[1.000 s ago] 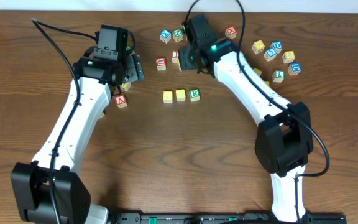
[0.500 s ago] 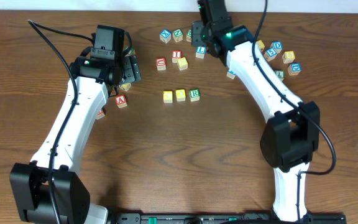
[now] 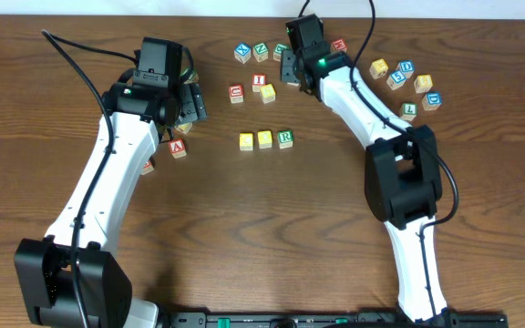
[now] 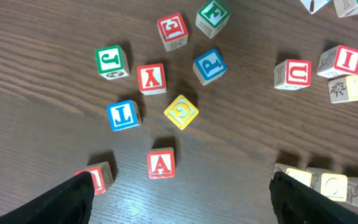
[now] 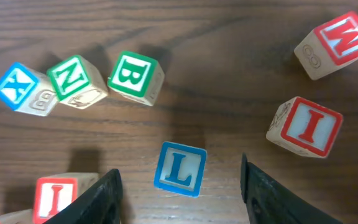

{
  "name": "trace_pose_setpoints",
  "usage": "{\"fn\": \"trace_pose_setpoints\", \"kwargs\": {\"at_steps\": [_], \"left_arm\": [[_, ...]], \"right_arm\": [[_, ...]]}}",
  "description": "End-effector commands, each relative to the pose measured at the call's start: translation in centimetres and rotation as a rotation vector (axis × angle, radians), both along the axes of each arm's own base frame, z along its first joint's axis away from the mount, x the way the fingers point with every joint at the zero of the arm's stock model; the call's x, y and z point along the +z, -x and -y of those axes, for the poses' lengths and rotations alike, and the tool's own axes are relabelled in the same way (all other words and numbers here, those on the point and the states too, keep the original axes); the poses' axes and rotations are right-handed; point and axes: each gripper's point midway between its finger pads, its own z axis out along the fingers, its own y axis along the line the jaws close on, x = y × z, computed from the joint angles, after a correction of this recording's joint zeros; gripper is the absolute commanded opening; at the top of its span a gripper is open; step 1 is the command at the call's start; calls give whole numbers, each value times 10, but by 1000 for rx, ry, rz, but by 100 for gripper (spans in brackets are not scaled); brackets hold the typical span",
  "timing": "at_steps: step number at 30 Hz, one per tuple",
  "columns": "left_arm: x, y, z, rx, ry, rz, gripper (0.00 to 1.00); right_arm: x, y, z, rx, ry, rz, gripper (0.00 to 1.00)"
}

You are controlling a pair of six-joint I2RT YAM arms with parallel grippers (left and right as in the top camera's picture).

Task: Spell out CORL
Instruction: 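Lower the right gripper and grasp the blue L block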

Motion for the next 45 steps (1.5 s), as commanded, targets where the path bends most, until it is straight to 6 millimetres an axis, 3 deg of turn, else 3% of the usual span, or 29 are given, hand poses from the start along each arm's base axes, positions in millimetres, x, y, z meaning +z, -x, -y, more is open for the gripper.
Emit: {"fn": "trace_pose_setpoints", "kwargs": {"at_steps": [1, 13, 21, 35, 45], "left_arm": [[-6, 1, -2, 8, -3, -17, 89], [-6, 1, -2, 8, -3, -16, 89], [-6, 1, -2, 8, -3, -16, 89], [-6, 1, -2, 8, -3, -16, 89], [-6, 1, -2, 8, -3, -17, 89]], "right_arm": [[-11, -5, -1, -20, 8, 4, 56], [-46, -11, -12, -7, 7, 8, 60], [-45, -14, -11, -16, 12, 25, 50], [-46, -16, 4, -64, 67, 40, 44], [-50, -12, 2, -56, 67, 23, 39]]}}
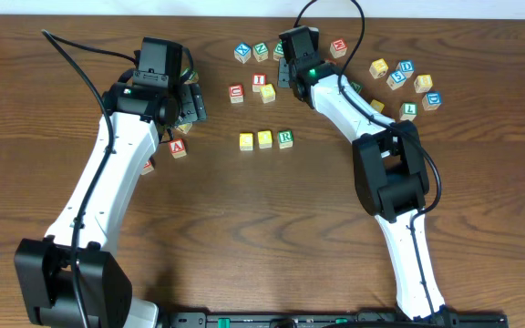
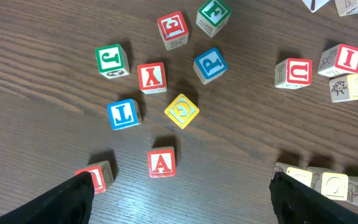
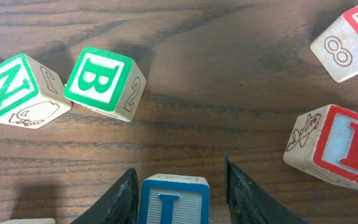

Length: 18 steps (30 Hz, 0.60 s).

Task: Spell out CORL
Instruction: 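Lower the right gripper and grasp the blue L block, then carry the L block down and lower it right of the R block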

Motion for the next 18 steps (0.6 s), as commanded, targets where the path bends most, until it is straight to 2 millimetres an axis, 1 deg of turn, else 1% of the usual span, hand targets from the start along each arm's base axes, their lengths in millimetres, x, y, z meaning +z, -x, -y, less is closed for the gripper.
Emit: {"fn": "trace_pose_setpoints", "kwargs": {"at_steps": [1, 5, 10, 13, 15, 18], "left_arm": [[-5, 0, -2, 8, -3, -15, 89], [-5, 0, -2, 8, -3, -15, 89], [-5, 0, -2, 8, -3, -14, 89], [-5, 0, -2, 8, -3, -14, 89], [-5, 0, -2, 8, -3, -14, 89], [-5, 0, -2, 8, -3, -14, 89]], "right_arm": [[-13, 4, 3, -13, 21, -24, 38], [-19, 10, 3, -10, 27, -53, 33], [-19, 10, 5, -11, 28, -56, 30], [-19, 9, 5, -11, 28, -54, 26], [-16, 9, 4, -9, 28, -49, 24], [-6, 9, 4, -9, 25, -40, 24]]}}
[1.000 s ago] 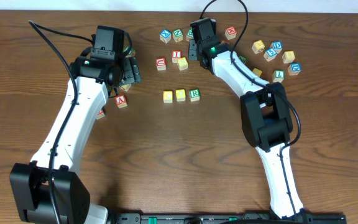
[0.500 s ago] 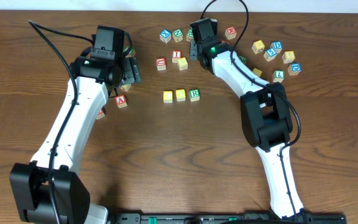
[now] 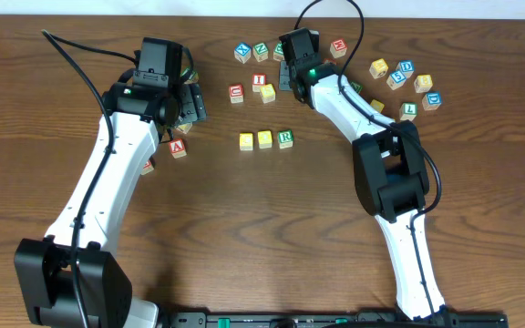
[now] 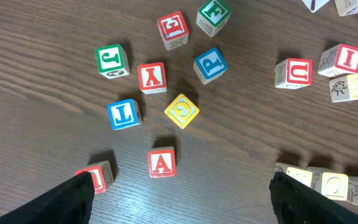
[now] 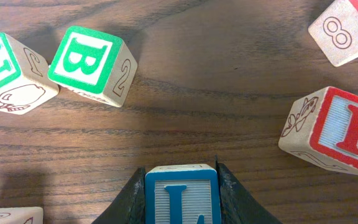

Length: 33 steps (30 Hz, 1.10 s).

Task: Spell out CORL
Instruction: 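Carry the L block down and lower it right of the R block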

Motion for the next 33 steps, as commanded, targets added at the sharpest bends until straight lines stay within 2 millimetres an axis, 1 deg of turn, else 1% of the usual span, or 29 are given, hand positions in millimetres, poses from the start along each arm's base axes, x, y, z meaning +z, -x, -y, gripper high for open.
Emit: {"fn": "trace_pose_setpoints", "kwargs": {"at_steps": [1, 4, 8, 10, 13, 15, 17, 22, 25, 28, 30, 33], "left_arm": [[-5, 0, -2, 8, -4, -14, 89], [-5, 0, -2, 8, -4, -14, 89], [-5, 0, -2, 8, -4, -14, 89], [-5, 0, -2, 8, -4, -14, 89], [-5, 0, -2, 8, -4, -14, 89], [-5, 0, -2, 8, -4, -14, 89], [-5, 0, -2, 8, -4, -14, 89], [-5, 0, -2, 8, -4, -14, 89], [-5, 0, -2, 8, -4, -14, 89], [-5, 0, -2, 8, -3, -13, 89], [-5, 0, -2, 8, -3, -11, 89], [-5, -1, -2, 8, -3, -11, 89]], "right_arm": [[5, 2, 1, -5, 10, 1, 25], [25, 1, 1, 31, 31, 24, 28], [55, 8, 3, 53, 43, 33, 28], [71, 18, 2, 72, 27, 13, 24], [89, 39, 1, 105, 4, -46, 20], [93, 56, 1, 126, -7, -104, 18], [90, 73, 3, 134, -17, -178, 17], [60, 123, 12, 123, -2, -417, 12], [44, 142, 14, 128, 35, -509, 11], [30, 152, 9, 142, 59, -555, 11], [26, 154, 5, 149, 73, -560, 11], [23, 153, 2, 153, 89, -548, 15]]}}
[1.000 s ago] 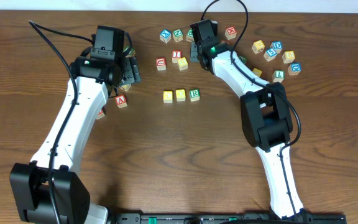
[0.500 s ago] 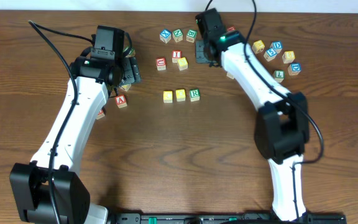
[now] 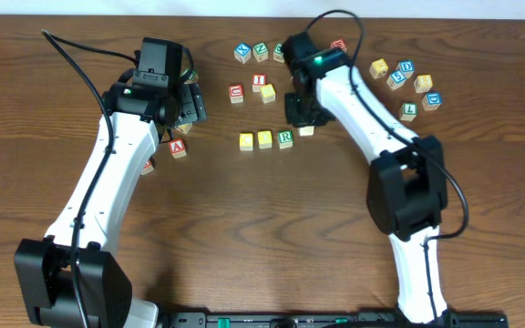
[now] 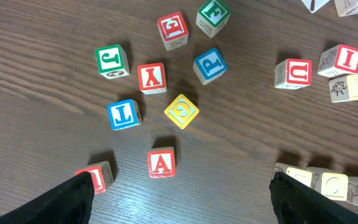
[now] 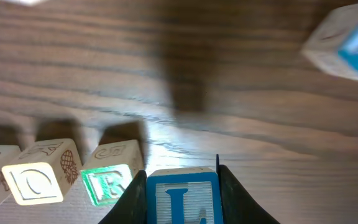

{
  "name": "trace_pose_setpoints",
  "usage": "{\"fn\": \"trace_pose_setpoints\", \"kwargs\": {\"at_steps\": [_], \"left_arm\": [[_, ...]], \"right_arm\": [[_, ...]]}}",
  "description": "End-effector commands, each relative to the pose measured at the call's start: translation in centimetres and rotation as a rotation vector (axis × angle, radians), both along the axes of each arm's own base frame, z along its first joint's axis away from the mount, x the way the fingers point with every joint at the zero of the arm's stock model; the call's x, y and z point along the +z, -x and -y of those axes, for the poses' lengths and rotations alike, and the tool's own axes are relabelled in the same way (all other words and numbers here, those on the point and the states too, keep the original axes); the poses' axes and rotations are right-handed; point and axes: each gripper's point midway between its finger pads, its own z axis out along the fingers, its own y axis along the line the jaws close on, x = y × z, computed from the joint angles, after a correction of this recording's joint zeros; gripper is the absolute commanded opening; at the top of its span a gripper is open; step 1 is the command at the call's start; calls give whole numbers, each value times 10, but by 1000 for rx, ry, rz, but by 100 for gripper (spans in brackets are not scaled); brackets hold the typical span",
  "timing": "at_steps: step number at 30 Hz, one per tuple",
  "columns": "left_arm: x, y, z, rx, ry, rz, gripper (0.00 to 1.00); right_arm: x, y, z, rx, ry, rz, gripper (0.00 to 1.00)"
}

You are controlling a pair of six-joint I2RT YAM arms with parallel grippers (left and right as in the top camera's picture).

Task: Spell out CORL
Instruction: 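Carry the L block down and lower it right of the R block, then set the L block on the table and open the right gripper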

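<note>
A row of three blocks lies mid-table: yellow C [image 3: 246, 140], yellow O [image 3: 264, 138], green R [image 3: 285, 138]. My right gripper [image 5: 181, 179] is shut on the blue L block [image 5: 182, 202], holding it just right of the R [image 5: 110, 183], low over the wood. I cannot tell whether the L touches the table. Overhead, the right gripper [image 3: 300, 107] stands over that spot, with a pale block [image 3: 306, 130] under it. My left gripper [image 4: 180, 191] is open above a loose cluster, near the red A [image 4: 161, 163].
Loose blocks lie under the left wrist: green J [image 4: 112, 61], red Y [image 4: 151, 78], blue T [image 4: 123, 114], yellow G [image 4: 181, 111], blue P [image 4: 209, 65]. More sit at the back [image 3: 252, 52] and back right [image 3: 406, 80] of the wooden table [image 3: 262, 228].
My right gripper, shut on the blue L, has moved from the back cluster beside the green B and red I to the right end of the C-O-R row. The left arm has not moved.
My right gripper was open above the blue L among the back blocks. Then its fingers stood either side of the L, then it was shut on it. Now the L is held beside the R. The left gripper stayed open over its cluster.
</note>
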Motion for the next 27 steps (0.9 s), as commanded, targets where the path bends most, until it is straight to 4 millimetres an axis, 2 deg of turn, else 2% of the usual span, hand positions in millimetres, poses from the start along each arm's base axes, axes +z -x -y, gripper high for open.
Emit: {"fn": "trace_pose_setpoints", "kwargs": {"at_steps": [1, 7, 12, 27], "left_arm": [[-5, 0, -2, 8, -3, -11, 89], [-5, -1, -2, 8, -3, -10, 89], [-5, -1, -2, 8, -2, -9, 89], [-5, -1, -2, 8, -2, -9, 89]], "right_arm": [[-7, 2, -4, 2, 24, 5, 16], [-14, -6, -8, 9, 44, 38, 16], [-19, -5, 0, 4, 91, 35, 16], [-39, 10, 7, -37, 109, -11, 15]]}}
